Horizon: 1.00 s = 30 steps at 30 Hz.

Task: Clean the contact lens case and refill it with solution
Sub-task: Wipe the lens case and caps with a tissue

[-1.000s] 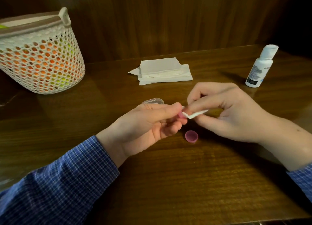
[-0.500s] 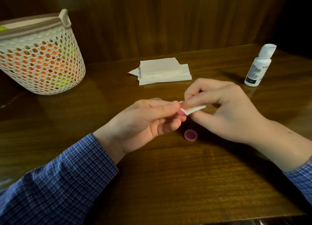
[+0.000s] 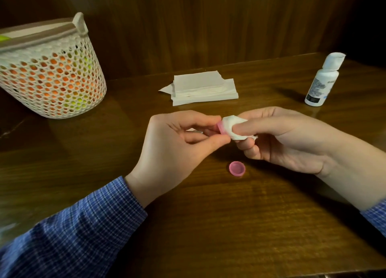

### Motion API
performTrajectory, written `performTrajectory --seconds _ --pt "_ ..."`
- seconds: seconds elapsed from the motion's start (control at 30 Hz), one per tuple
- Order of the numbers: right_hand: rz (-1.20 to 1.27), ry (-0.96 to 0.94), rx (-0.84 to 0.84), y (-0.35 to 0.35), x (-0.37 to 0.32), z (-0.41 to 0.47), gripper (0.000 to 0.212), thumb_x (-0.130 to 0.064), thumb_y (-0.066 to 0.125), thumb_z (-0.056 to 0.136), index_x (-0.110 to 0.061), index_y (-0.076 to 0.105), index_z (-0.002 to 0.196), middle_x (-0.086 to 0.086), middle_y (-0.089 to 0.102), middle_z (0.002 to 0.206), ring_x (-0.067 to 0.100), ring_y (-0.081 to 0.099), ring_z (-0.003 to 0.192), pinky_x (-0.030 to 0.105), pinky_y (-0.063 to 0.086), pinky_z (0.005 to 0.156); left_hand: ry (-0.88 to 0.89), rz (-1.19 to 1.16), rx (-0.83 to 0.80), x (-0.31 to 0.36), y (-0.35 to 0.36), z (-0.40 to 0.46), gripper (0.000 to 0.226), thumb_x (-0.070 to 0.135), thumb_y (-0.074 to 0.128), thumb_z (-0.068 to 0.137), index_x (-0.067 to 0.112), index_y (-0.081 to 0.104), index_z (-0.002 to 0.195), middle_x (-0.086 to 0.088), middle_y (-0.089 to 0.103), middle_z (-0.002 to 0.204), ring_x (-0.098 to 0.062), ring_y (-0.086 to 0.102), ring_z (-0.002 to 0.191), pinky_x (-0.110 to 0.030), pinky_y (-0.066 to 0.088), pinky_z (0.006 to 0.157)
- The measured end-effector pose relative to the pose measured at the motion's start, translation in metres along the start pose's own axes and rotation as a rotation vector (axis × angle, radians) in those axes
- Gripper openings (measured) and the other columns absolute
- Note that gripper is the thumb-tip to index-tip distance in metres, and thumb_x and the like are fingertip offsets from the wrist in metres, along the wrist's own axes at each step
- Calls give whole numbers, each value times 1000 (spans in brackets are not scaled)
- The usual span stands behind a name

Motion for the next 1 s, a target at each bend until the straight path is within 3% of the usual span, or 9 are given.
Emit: performTrajectory --seconds 0.23,0.37,0.47,0.53,0.63,0.7,0.8,0.93,1.0 --pt "79 104 -69 5 14 2 15 -4 76 78 -1 80 93 5 69 74 5 55 52 13 49 47 186 170 -62 14 7 -3 25 13 85 82 8 79 105 -1 78 101 -8 75 88 -22 62 70" --pt "239 188 -242 10 14 3 22 -5 76 78 -5 75 100 4 65 79 5 54 55 16 51 51 40 12 -32 0 7 -4 18 11 85 80 8 76 95 0 77 96 -11 76 88 -25 64 69" --pt "318 144 -99 -12 6 8 43 -7 80 73 -12 61 112 4 60 78 7 53 57 20 50 49 -136 -93 -20 -20 7 -5 20 6 84 81 7 73 97 -1 77 94 -15 77 86 -30 65 69" --pt "173 96 46 -30 3 9 40 -10 78 75 -11 63 112 4 62 77 8 54 58 20 49 49 -186 -94 -61 -26 11 -5 32 7 84 82 11 71 110 2 76 98 -12 76 90 -26 64 72" --pt "-385 -2 180 -43 -7 8 8 -9 73 84 -13 77 90 5 70 73 10 63 62 19 51 53 -158 63 -174 -26 23 -6 48 14 81 86 19 64 131 11 75 106 -3 71 100 -19 60 80" --pt "-654 -86 238 -44 -17 4 10 -5 71 88 -15 74 91 5 75 77 10 69 65 21 53 56 -138 256 -230 -29 28 -7 52 20 78 89 27 60 137 19 73 110 0 63 105 -13 50 83" --pt "-761 -185 325 -48 -27 0 28 -4 68 91 -23 57 108 8 74 81 15 71 65 24 56 59 -177 421 -277 -38 30 -9 58 24 74 91 33 52 145 24 71 110 -1 53 114 -8 33 92" --pt "-1072 -283 318 -40 -33 0 20 -9 65 92 -27 70 88 -5 74 89 11 72 82 28 57 78 -185 476 -317 -41 35 -8 64 28 71 93 32 45 151 23 72 112 -3 49 123 -24 32 107" --pt "-1194 -243 181 -28 -24 0 10 -30 73 85 -35 74 95 -17 73 100 -2 67 97 20 52 84 -189 456 -339 -41 36 -5 67 30 72 93 32 42 153 22 73 113 -4 52 120 -29 37 108"
Point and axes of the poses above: each hand's wrist, its own z-axis towards the middle knuckle, its own y-axis out of the palm, x = y × z, the point moved 9 cm from there along z, towards the middle knuckle
